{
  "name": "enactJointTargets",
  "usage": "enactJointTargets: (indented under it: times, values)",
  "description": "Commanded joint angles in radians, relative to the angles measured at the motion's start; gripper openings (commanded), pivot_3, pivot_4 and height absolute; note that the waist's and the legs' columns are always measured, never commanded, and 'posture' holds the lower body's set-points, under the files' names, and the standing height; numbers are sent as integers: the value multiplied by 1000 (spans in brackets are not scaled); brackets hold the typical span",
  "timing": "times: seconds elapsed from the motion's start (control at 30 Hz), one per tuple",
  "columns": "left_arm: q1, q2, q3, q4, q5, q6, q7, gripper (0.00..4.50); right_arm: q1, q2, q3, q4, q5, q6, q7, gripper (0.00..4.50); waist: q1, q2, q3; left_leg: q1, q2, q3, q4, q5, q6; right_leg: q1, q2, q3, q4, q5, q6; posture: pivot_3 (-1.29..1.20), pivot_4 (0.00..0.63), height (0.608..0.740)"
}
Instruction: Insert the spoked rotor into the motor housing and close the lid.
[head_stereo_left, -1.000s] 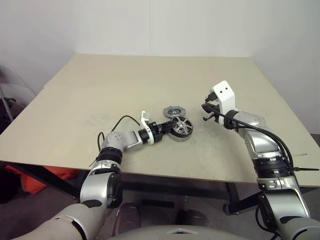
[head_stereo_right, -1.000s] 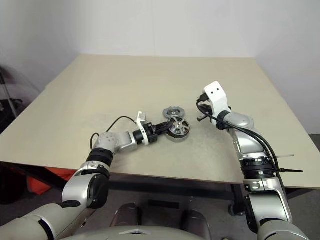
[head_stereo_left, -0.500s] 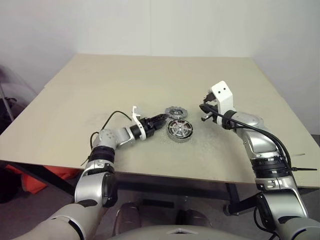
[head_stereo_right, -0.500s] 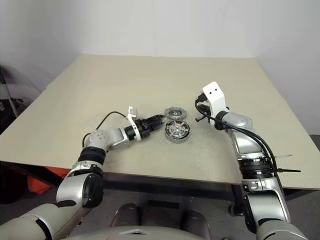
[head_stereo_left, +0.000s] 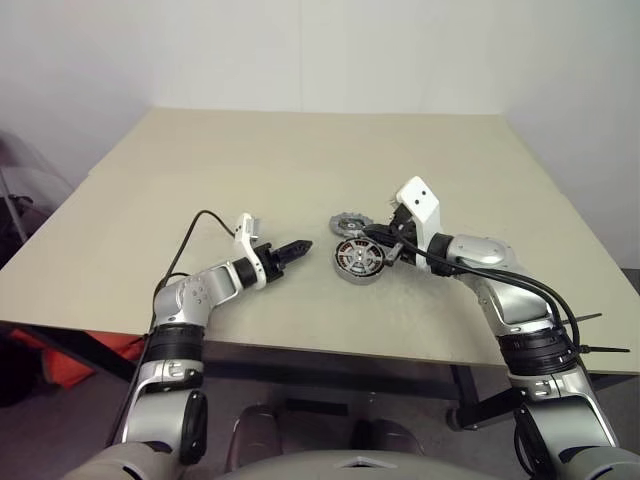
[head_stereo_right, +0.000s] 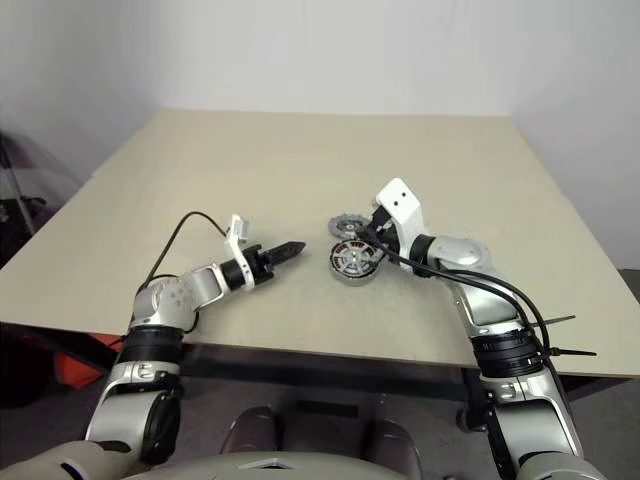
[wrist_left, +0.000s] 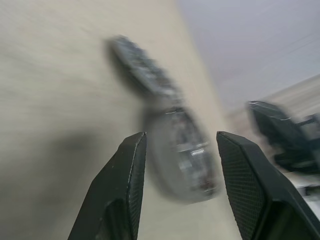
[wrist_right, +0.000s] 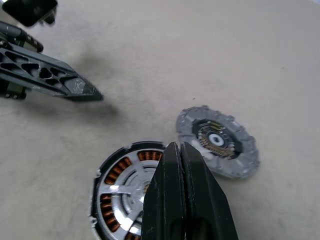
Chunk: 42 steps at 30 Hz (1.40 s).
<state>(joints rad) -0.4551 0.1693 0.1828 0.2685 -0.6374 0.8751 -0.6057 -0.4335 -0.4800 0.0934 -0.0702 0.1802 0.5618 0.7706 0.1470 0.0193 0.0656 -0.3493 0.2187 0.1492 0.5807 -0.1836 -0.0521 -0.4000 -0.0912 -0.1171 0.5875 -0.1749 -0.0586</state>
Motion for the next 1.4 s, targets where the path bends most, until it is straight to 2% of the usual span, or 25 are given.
enactJointTargets:
  times: [0.03,0.33,0.6,0.87,1.0,1.1,1.23,1.4]
  values:
    - [14,23,-11,-98,12,-43,-3,2346,-22,7,1,7,7,-30,-1,0,0,0,0,0,0,0,0,0,0,0,0,0,0,0,0,0,0,740]
    - [94,17,-21,-201,10,-58,31,2346,2,40,61,259,-60,-113,-21,0,-8,1,-1,0,0,0,0,0,0,0,0,0,0,0,0,0,0,740]
    - [113,13,-25,-201,17,-79,45,2346,-43,38,41,230,-36,-147,-1,0,-23,0,-2,0,0,0,0,0,0,2,0,0,0,0,0,0,0,740]
    - [122,26,-77,-195,71,-141,34,2346,-113,0,28,213,-54,-273,31,0,-23,0,-2,0,1,0,0,0,0,1,1,0,0,0,0,0,0,740]
    - [121,32,-103,-186,102,-175,28,2346,-152,-133,128,233,-132,-407,213,0,-20,0,-2,-1,0,0,0,0,1,0,0,0,0,0,0,0,0,740]
    - [118,29,-113,-176,116,-192,28,2346,-201,-186,168,277,-160,-486,310,0,-23,0,-2,-2,0,0,1,-1,2,0,0,0,0,0,0,0,0,740]
    - [115,22,-121,-170,128,-211,32,2371,-312,-208,206,384,-224,-639,378,890,-28,0,-2,-2,1,0,1,-1,2,-1,1,0,0,0,0,0,0,740]
    - [124,20,-132,-176,141,-227,39,2371,-442,-201,264,550,-308,-826,435,890,-28,0,-2,-2,2,0,2,-1,2,-1,1,0,1,0,0,0,0,740]
